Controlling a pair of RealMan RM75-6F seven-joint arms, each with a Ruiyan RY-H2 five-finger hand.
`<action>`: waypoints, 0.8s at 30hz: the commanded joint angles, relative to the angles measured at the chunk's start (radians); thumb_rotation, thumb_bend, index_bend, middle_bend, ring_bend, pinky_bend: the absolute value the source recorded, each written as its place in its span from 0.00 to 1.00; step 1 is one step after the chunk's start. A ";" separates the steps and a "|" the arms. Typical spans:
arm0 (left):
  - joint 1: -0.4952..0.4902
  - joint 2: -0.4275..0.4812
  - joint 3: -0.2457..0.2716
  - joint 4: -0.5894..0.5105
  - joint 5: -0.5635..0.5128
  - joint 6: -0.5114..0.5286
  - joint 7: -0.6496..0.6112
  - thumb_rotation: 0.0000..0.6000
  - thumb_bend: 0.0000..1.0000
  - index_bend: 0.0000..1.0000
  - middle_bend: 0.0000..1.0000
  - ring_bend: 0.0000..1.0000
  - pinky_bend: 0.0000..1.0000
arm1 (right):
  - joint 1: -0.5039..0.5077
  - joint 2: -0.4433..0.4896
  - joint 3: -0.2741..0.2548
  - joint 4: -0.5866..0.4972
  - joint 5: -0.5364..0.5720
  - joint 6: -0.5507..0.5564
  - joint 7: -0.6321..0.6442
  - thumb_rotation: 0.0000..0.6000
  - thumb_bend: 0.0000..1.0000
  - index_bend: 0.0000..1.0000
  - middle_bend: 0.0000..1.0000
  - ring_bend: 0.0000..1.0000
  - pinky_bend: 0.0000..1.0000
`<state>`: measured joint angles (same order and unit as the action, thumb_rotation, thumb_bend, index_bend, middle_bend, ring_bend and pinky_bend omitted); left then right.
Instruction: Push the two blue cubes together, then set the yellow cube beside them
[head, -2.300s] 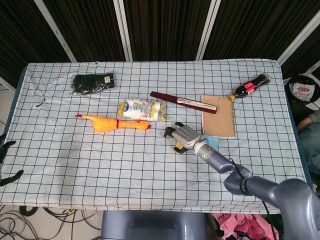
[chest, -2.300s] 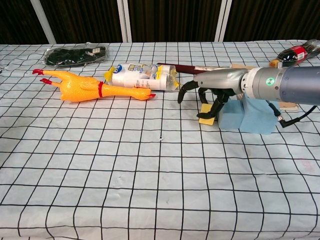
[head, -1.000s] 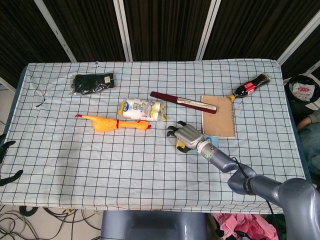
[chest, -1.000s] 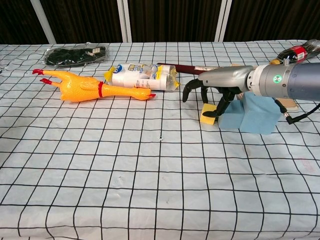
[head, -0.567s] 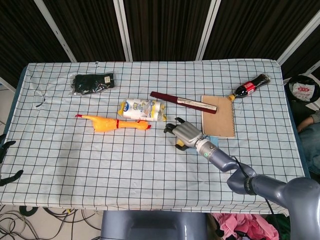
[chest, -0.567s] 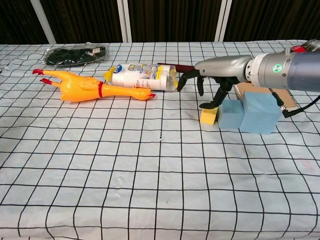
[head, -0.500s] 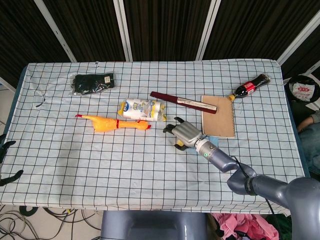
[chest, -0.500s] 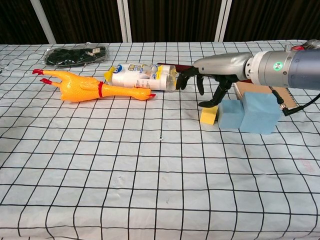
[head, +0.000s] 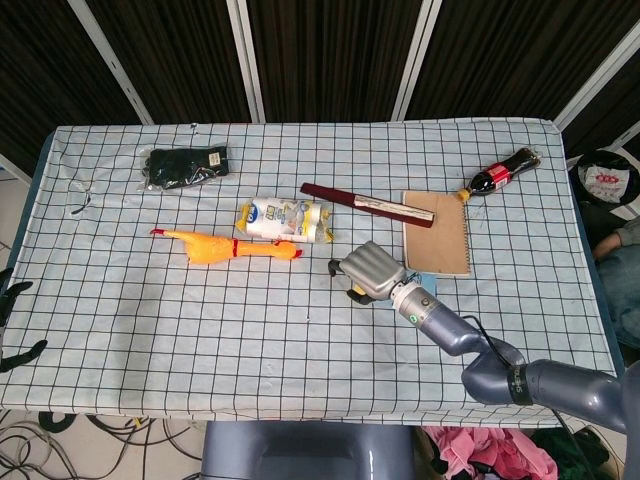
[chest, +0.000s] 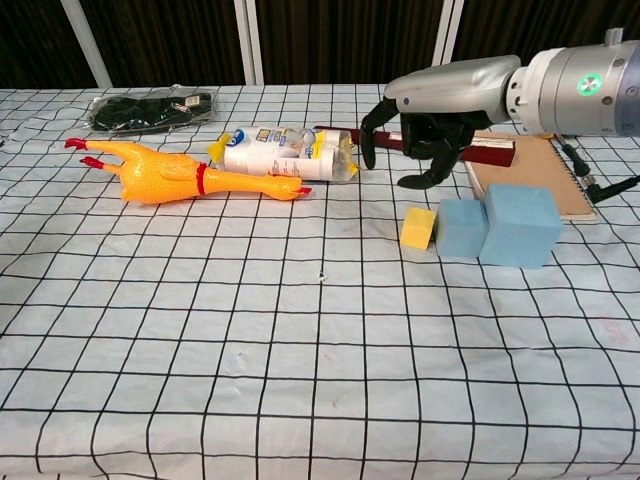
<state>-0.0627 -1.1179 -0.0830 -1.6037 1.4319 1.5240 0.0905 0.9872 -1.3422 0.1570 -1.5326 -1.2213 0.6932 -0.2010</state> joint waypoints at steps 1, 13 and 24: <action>0.000 0.000 0.000 0.000 0.000 0.000 0.000 1.00 0.05 0.22 0.07 0.00 0.00 | 0.036 0.074 -0.019 -0.129 0.204 -0.025 -0.192 1.00 0.37 0.45 1.00 1.00 1.00; 0.000 0.001 0.000 -0.001 0.000 0.000 0.000 1.00 0.05 0.22 0.07 0.00 0.00 | 0.194 0.009 -0.116 -0.229 0.700 0.177 -0.562 1.00 0.44 0.33 1.00 1.00 1.00; 0.000 -0.001 -0.001 0.001 -0.003 0.000 0.004 1.00 0.05 0.22 0.07 0.00 0.00 | 0.248 -0.063 -0.133 -0.152 0.826 0.180 -0.613 1.00 0.48 0.30 1.00 1.00 1.00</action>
<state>-0.0630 -1.1187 -0.0841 -1.6023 1.4295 1.5240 0.0946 1.2301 -1.4008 0.0289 -1.6890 -0.4000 0.8760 -0.8096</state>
